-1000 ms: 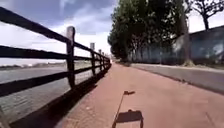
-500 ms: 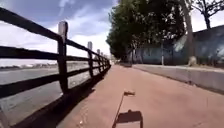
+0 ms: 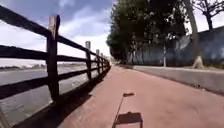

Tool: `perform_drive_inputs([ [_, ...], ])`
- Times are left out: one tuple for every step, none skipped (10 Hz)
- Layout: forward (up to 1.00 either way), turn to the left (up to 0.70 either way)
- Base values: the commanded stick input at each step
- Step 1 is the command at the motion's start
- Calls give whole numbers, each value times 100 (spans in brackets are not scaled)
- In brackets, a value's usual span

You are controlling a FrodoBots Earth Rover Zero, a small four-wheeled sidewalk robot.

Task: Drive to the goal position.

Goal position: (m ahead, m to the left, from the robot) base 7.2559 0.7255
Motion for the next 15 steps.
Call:
perform_drive_inputs([
  [70,-8],
  [70,-8],
  [70,-8],
  [70,-8],
  [70,-8],
  [70,-8],
  [70,-8],
  [70,-8],
  [70,-8],
  [70,-8],
  [70,-8],
  [70,-8],
  [70,-8],
  [70,-8],
  [70,-8],
])
